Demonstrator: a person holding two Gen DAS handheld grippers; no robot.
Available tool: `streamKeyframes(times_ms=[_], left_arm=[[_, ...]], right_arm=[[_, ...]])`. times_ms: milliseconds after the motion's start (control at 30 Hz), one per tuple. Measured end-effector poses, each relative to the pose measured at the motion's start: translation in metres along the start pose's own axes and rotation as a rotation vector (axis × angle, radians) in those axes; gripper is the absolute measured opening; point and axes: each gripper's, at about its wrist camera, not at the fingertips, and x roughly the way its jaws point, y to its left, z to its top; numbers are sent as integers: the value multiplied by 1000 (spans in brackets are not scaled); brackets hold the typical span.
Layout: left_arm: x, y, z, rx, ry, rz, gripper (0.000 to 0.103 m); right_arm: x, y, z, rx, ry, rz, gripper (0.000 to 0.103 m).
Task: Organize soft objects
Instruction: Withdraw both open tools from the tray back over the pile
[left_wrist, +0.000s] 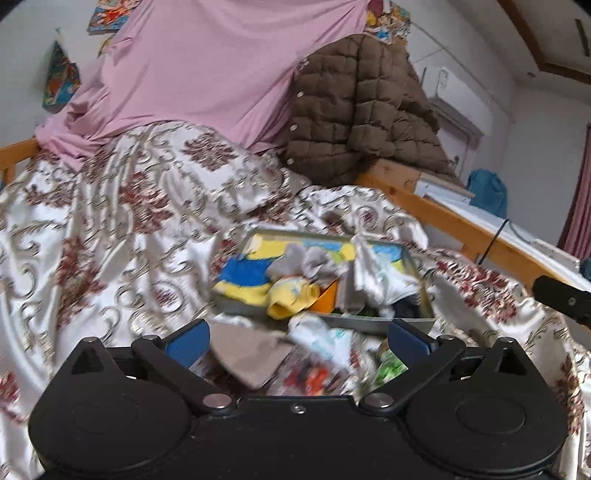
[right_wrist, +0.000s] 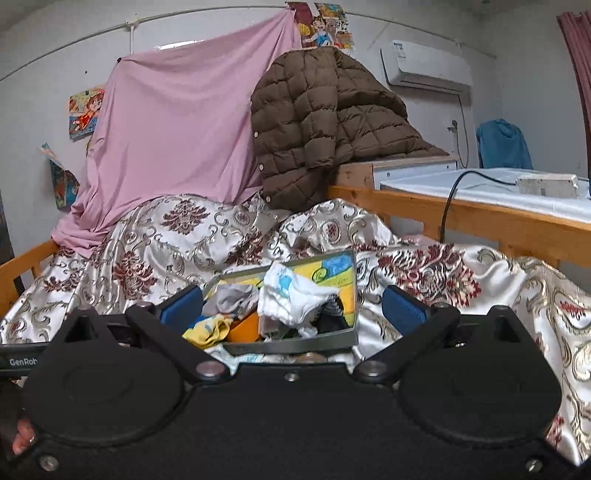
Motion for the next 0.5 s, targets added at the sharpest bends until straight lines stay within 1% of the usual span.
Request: streamKeyframes(times_ms=[133, 267, 400, 500], left_arm=[[-1, 6, -11, -7, 56, 51, 102], [5, 5, -24, 20, 115, 88, 102], [7, 3, -31, 48, 145, 114, 102], [8, 4, -34, 44, 157, 124, 102]], right_arm=[[-4, 4, -10, -15, 58, -18, 102], [-2, 9, -20, -28, 129, -30, 102], [3, 18, -29, -40, 186, -29, 102], [4, 22, -35, -63, 219, -34, 102]])
